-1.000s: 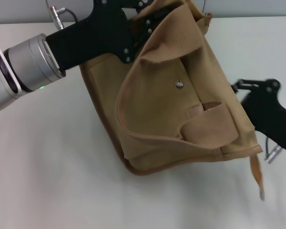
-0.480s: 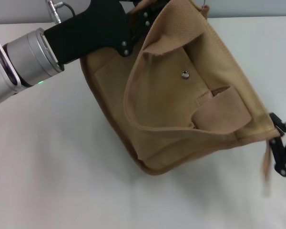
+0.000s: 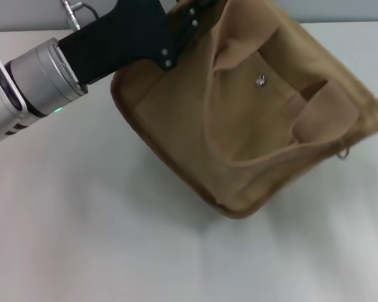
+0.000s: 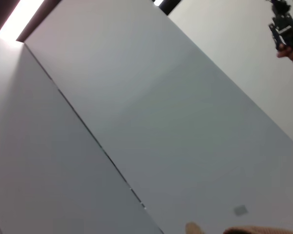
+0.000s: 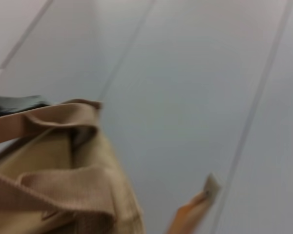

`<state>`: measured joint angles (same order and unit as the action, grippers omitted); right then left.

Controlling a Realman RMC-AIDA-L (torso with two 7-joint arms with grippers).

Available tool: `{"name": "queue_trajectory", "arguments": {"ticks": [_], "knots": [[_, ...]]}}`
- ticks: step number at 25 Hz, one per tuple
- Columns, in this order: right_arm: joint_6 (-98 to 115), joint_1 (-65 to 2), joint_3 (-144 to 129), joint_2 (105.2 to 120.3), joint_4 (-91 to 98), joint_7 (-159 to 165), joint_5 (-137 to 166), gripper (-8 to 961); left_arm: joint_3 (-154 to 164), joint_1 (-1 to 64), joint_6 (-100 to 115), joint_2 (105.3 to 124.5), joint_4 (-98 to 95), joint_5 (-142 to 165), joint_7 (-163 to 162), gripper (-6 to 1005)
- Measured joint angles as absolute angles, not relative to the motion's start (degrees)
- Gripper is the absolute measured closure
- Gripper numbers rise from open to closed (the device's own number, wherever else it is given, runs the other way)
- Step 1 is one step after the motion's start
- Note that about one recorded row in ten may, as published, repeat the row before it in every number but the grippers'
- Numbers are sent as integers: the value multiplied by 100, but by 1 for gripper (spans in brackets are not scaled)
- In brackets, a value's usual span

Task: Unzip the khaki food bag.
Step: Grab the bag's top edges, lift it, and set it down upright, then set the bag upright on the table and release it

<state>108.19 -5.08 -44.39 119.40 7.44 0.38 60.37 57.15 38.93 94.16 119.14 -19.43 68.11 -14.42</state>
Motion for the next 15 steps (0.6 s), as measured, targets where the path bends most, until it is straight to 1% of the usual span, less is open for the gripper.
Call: {"name": "queue_trajectory", "arguments": {"ticks": [6,15], "knots": [[10465,-597,-3977,11879,846,1122,6052,850,6296,3884,9420,11918,-1779,5997,-1329,893],[10232,-642,-3970,11851,933,1296,6071,484,6355,3664,9470,11918,-1608,5826,-1308,875]]}}
